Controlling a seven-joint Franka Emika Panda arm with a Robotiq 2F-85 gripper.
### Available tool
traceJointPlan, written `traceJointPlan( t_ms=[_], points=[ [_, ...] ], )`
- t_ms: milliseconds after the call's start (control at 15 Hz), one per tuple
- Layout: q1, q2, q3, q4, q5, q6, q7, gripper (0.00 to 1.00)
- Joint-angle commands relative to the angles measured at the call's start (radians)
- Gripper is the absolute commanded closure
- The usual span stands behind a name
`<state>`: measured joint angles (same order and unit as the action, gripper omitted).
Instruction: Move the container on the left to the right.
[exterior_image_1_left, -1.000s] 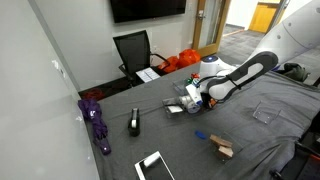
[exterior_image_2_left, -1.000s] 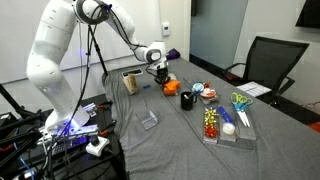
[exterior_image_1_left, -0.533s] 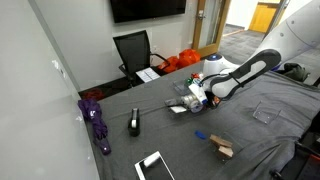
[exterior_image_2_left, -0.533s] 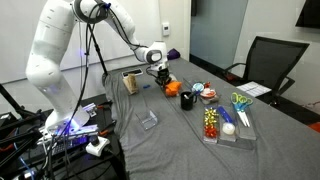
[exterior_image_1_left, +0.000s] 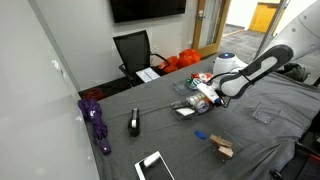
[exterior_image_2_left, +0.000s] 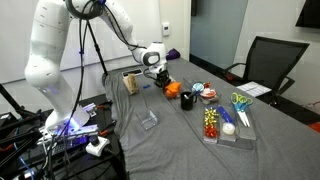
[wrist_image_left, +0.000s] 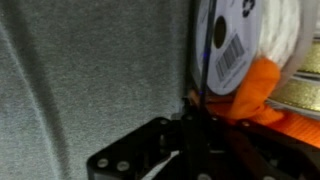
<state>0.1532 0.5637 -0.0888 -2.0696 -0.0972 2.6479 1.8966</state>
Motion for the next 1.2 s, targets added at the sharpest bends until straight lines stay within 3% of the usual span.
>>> traceJointPlan(
  t_ms=[0,467,1133],
  points=[
    [-0.022,-0.097,0.017,-0.122,0.048,0.077,-0.107,0.99],
    [-0.081,-0.173,0.028,-0.243,0.15,0.143,-0.314,0.99],
    [-0.173,-0.233,0.025,-0.316,0.313,0.121,-0.638,0.99]
  ],
)
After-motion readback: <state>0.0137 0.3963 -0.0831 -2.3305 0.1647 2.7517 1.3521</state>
